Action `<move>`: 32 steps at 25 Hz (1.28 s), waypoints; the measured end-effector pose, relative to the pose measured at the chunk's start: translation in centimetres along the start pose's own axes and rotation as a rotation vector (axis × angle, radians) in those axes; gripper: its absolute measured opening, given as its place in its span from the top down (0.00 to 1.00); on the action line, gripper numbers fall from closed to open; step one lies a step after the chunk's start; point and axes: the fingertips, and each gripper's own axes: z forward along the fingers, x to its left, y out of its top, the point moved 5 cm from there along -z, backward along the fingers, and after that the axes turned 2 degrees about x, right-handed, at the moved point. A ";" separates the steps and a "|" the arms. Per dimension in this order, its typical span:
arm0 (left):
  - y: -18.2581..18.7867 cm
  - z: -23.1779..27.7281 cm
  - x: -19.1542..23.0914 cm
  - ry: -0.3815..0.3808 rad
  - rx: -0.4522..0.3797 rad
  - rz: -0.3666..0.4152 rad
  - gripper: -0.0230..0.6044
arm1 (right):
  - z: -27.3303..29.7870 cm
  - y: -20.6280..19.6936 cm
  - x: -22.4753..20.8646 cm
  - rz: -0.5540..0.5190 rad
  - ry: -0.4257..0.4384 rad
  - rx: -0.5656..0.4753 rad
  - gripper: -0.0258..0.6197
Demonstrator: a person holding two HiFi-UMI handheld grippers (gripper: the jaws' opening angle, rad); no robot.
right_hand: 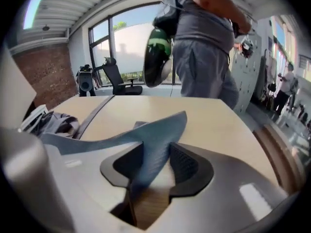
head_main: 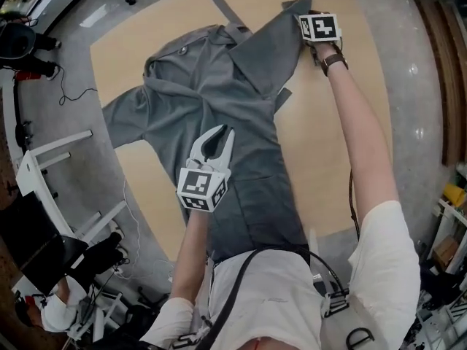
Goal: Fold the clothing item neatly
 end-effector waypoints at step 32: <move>-0.9 -3.5 -2.9 -0.049 -0.051 -0.049 0.96 | -19.8 -18.3 -13.6 0.366 -0.177 -0.086 0.62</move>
